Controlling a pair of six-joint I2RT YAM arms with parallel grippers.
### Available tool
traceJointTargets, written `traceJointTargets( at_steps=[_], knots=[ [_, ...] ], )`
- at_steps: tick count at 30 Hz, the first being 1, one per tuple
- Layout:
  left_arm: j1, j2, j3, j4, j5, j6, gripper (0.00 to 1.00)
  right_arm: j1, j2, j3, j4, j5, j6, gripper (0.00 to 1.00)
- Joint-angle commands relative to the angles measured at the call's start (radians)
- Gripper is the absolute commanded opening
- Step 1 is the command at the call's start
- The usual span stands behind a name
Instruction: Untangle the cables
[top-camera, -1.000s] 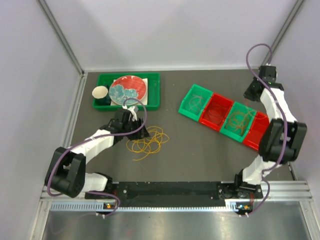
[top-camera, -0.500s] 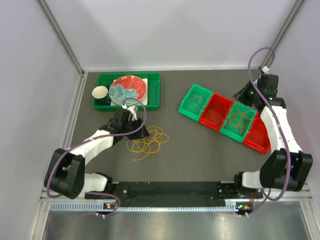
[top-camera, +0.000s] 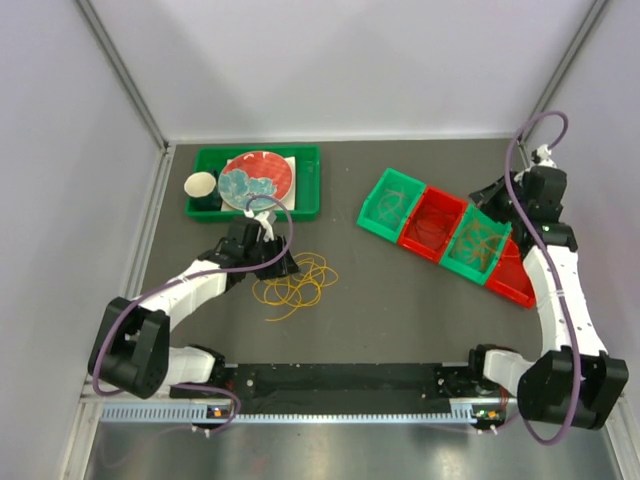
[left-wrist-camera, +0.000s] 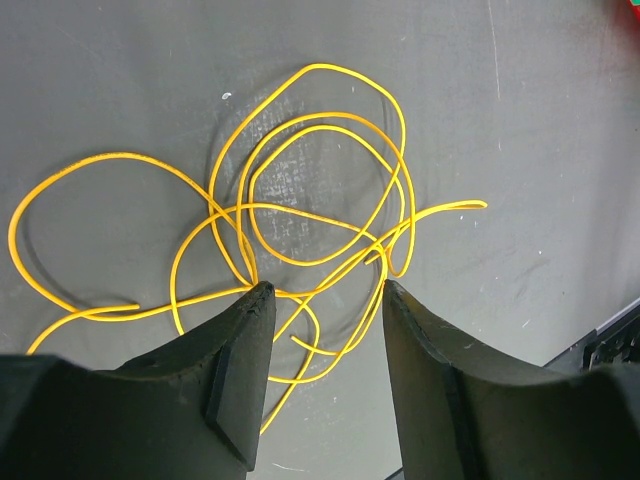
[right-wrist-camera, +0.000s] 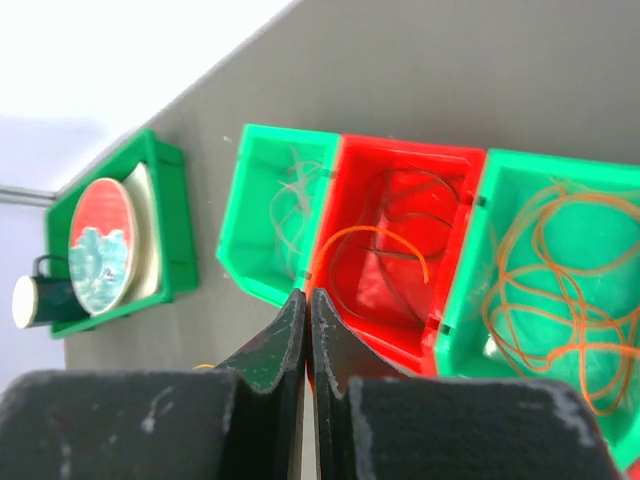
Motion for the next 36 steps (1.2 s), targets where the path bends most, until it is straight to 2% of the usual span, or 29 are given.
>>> traceJointTargets(
  at_steps=[1,4,7,9,12,13,15,16,19,20,22,23,24,27,30,33,36],
  knots=[
    [0.005,-0.029,0.011,0.031,0.014,0.012,0.52,-0.057,0.0,-0.158,0.196,-0.073,0.044,0.0],
    [0.005,-0.03,0.011,0.025,0.011,0.011,0.52,-0.159,0.034,-0.278,0.447,-0.21,0.234,0.0],
    [0.006,-0.029,0.022,0.015,0.0,0.014,0.52,-0.227,0.072,-0.353,0.631,-0.279,0.383,0.0],
    [0.005,-0.029,0.022,0.015,-0.001,0.015,0.52,-0.244,0.097,-0.372,0.664,-0.267,0.431,0.0],
    [0.005,-0.021,0.022,0.015,0.0,0.015,0.52,-0.244,0.091,-0.357,0.565,-0.148,0.432,0.0],
    [0.005,-0.018,0.024,0.014,0.002,0.015,0.52,-0.244,0.08,-0.343,0.48,-0.05,0.42,0.0],
    [0.005,-0.016,0.021,0.014,0.0,0.015,0.52,-0.243,0.053,-0.326,0.392,0.05,0.409,0.0],
    [0.005,-0.016,0.022,0.014,-0.001,0.015,0.52,-0.243,0.046,-0.3,0.327,0.148,0.42,0.0],
    [0.005,-0.01,0.021,0.018,-0.001,0.012,0.52,-0.241,0.06,-0.207,0.123,0.283,0.469,0.0],
    [0.005,-0.006,0.025,0.018,-0.001,0.014,0.52,-0.236,0.083,-0.171,0.007,0.296,0.475,0.0],
    [0.005,-0.001,0.025,0.018,0.003,0.014,0.52,-0.22,0.181,-0.021,-0.136,0.356,0.494,0.0],
    [0.005,0.001,0.025,0.018,0.002,0.014,0.52,-0.197,0.221,0.037,-0.299,0.377,0.5,0.0],
    [0.005,0.001,0.022,0.02,0.002,0.012,0.52,-0.183,0.261,0.159,-0.378,0.411,0.506,0.0],
    [0.006,0.004,0.007,0.029,0.01,0.012,0.52,-0.117,0.426,0.371,-0.648,0.51,0.535,0.0],
    [0.006,-0.002,0.004,0.028,0.01,0.012,0.52,-0.077,0.514,0.435,-0.699,0.517,0.57,0.0],
    [0.005,-0.021,0.007,0.02,0.003,0.014,0.52,-0.06,0.511,0.351,-0.623,0.457,0.624,0.0],
    [0.005,-0.032,0.01,0.012,-0.001,0.015,0.52,-0.014,0.485,0.257,-0.528,0.478,0.711,0.0]
  ],
)
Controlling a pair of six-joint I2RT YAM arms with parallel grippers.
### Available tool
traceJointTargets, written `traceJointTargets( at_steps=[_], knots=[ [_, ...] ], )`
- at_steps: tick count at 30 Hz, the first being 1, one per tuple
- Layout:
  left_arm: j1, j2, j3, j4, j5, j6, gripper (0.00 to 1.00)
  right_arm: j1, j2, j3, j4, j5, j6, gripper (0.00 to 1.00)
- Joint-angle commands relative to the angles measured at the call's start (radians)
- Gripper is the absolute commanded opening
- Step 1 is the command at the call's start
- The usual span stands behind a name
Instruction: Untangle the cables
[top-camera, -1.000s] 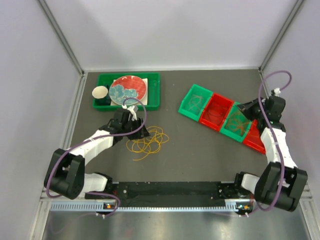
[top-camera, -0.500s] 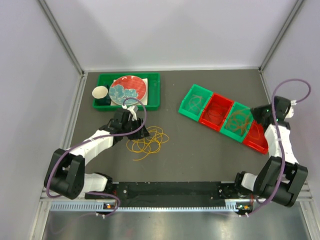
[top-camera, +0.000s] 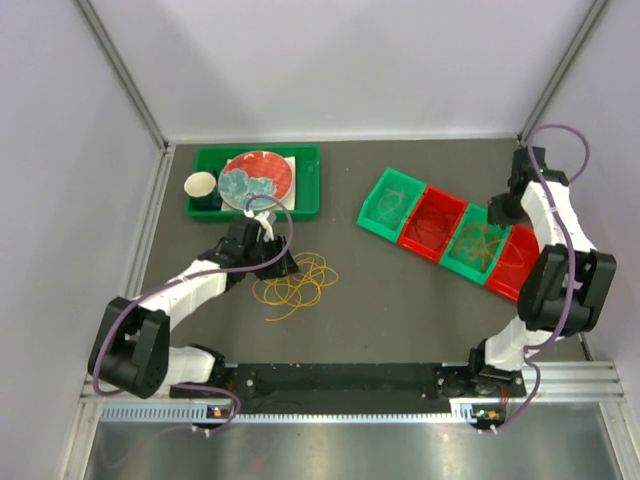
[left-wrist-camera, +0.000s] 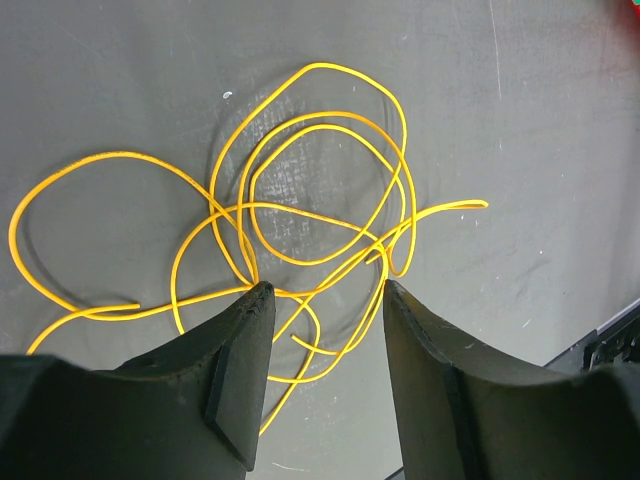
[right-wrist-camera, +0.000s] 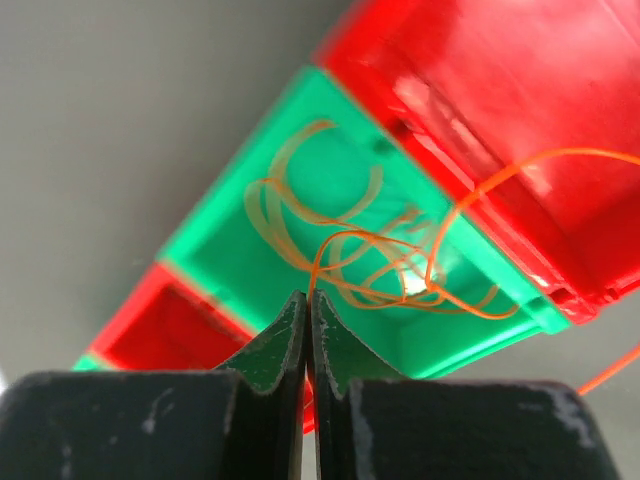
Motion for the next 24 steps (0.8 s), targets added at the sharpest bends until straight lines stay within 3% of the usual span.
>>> traceJointTargets(
  at_steps=[1,10,16,24],
  knots=[
    [0.005,-0.033,0.01,0.012,0.001,0.015,0.52,0.053,-0.033,-0.104,0.046,0.04,0.159,0.0],
    [0.005,-0.036,0.012,0.009,0.004,0.017,0.52,0.127,0.065,-0.165,0.197,0.053,0.284,0.0],
    [0.005,-0.038,0.015,0.001,0.001,0.019,0.52,0.136,0.102,-0.141,0.301,0.005,0.246,0.0],
    [0.005,-0.029,0.019,0.001,0.001,0.02,0.52,0.135,0.052,-0.119,0.324,0.075,0.215,0.0]
  ],
)
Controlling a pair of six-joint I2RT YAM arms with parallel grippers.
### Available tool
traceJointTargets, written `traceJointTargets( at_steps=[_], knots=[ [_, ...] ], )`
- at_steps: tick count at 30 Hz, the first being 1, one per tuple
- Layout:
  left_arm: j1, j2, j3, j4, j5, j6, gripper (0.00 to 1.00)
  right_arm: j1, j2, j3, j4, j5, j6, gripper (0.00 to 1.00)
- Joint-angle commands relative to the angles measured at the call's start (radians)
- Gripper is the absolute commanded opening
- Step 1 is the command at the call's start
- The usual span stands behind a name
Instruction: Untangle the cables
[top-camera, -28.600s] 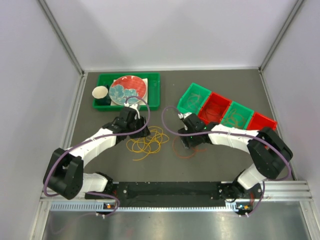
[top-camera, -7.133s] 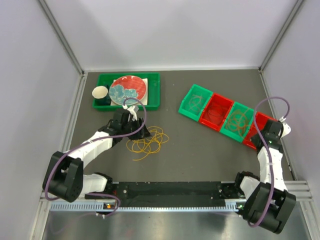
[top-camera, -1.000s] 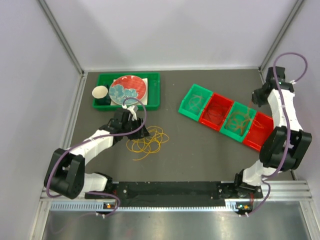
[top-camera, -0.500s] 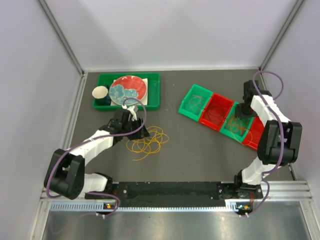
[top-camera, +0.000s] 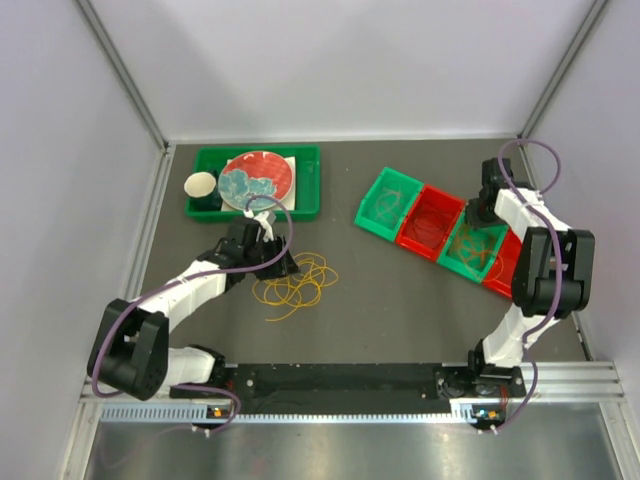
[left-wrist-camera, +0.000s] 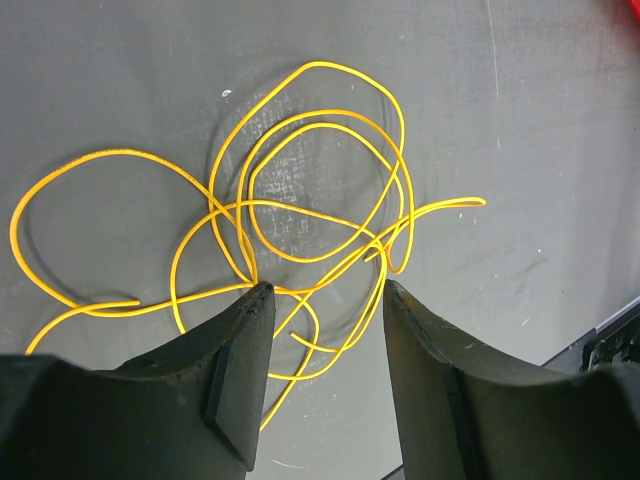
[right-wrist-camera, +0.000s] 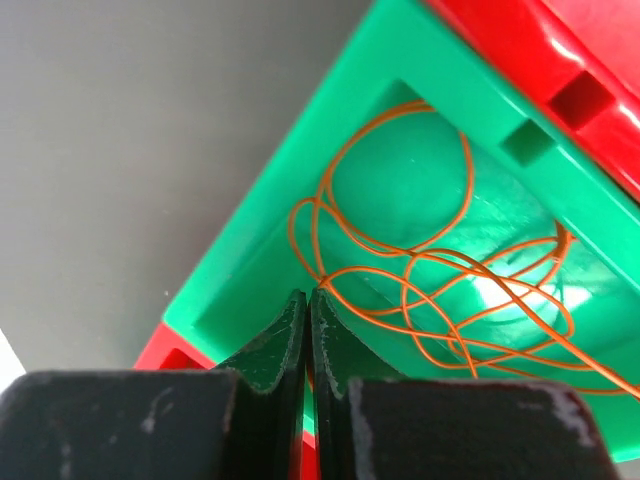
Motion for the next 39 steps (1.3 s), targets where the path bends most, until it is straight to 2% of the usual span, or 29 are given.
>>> traceJointTargets(
  at_steps=[1,8,12,16,17,19,20,23,28,31,32,37,39],
  knots=[
    [0.006,-0.019,0.019,0.008,0.001,0.02,0.52,0.011,-0.066,0.048,0.034,0.049,-0.017,0.0],
    [0.006,-0.01,0.021,0.011,0.006,0.02,0.52,0.011,-0.043,0.029,0.01,0.145,0.02,0.0],
    [0.005,-0.01,0.021,0.013,0.006,0.021,0.52,0.005,-0.023,0.042,0.007,0.1,-0.017,0.0],
    [0.006,-0.009,0.022,0.011,0.01,0.02,0.52,0.007,-0.034,0.057,0.021,0.069,-0.067,0.13],
    [0.006,-0.01,0.021,0.011,0.01,0.02,0.52,0.007,-0.038,0.061,0.013,0.069,-0.083,0.21],
    [0.006,-0.016,0.019,0.013,0.009,0.02,0.52,0.007,-0.055,0.066,0.01,0.075,-0.094,0.28],
    [0.005,-0.016,0.018,0.015,0.009,0.018,0.52,0.007,-0.061,0.066,0.01,0.076,-0.107,0.35],
    [0.005,-0.016,0.018,0.016,0.012,0.018,0.52,0.005,-0.075,0.068,0.005,0.08,-0.13,0.44],
    [0.005,-0.024,0.018,0.016,0.015,0.018,0.52,0.007,-0.093,0.065,0.001,0.061,-0.155,0.48],
    [0.005,-0.033,0.016,0.016,0.016,0.017,0.52,0.005,-0.118,0.046,0.014,0.043,-0.178,0.55],
    [0.006,-0.035,0.015,0.015,0.016,0.017,0.52,0.007,-0.142,0.04,0.022,0.043,-0.192,0.6],
    [0.005,-0.033,0.013,0.022,0.021,0.015,0.52,0.007,-0.222,-0.027,0.126,0.012,-0.273,0.75],
    [0.005,-0.029,0.013,0.028,0.026,0.014,0.52,0.007,-0.236,-0.04,0.172,-0.02,-0.333,0.75]
  ],
)
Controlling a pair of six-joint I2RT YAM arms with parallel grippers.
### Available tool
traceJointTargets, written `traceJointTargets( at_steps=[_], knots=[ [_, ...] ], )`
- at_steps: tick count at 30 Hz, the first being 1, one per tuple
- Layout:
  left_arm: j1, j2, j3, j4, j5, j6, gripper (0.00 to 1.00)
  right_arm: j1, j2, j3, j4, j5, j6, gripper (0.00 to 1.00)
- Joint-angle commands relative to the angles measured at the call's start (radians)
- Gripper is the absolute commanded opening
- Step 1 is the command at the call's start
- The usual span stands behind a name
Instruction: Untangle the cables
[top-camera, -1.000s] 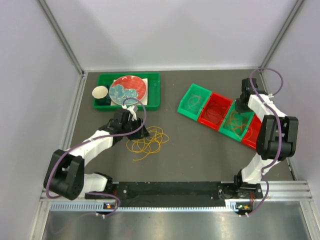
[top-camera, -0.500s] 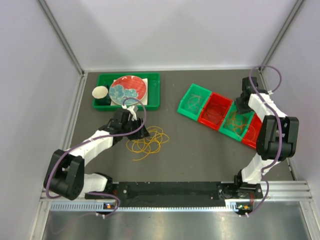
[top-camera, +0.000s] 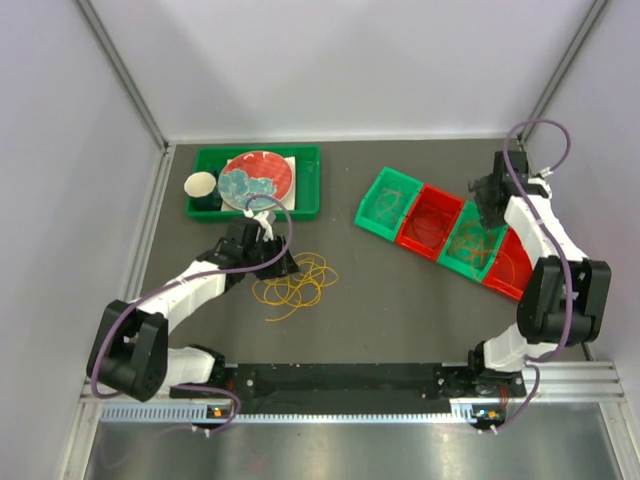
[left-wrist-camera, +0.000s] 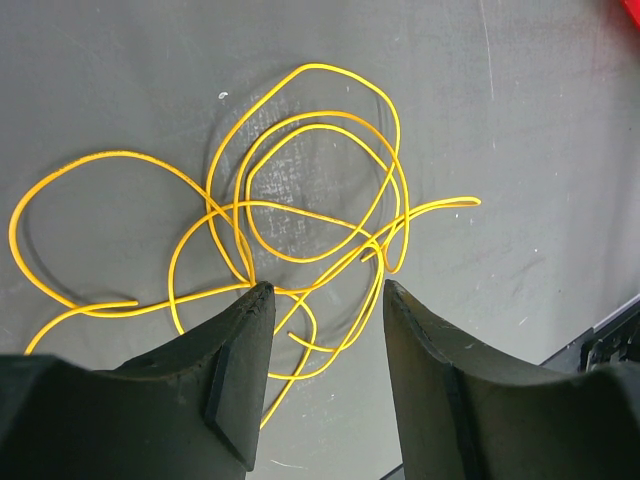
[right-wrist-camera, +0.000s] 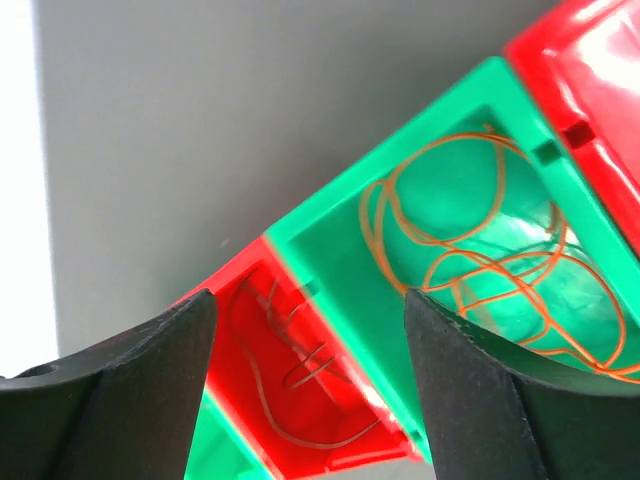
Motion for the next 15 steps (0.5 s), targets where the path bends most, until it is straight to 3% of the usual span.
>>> traceJointTargets(
  at_steps=[1,7,12,15],
  knots=[
    [0.005,-0.022,0.015,0.029,0.025,0.014,0.52,0.007,-0.073,-0.019,0.118,-0.069,-0.134,0.76],
    [0.005,-0.028,0.01,0.032,0.03,0.012,0.52,0.007,-0.224,-0.129,0.261,-0.163,-0.416,0.77],
    [0.005,-0.051,-0.001,0.041,0.036,0.009,0.52,-0.03,-0.468,-0.284,0.201,-0.055,-0.584,0.76],
    [0.005,-0.052,0.007,0.038,0.041,0.009,0.52,-0.142,-0.606,-0.375,0.145,-0.092,-0.63,0.75]
  ],
)
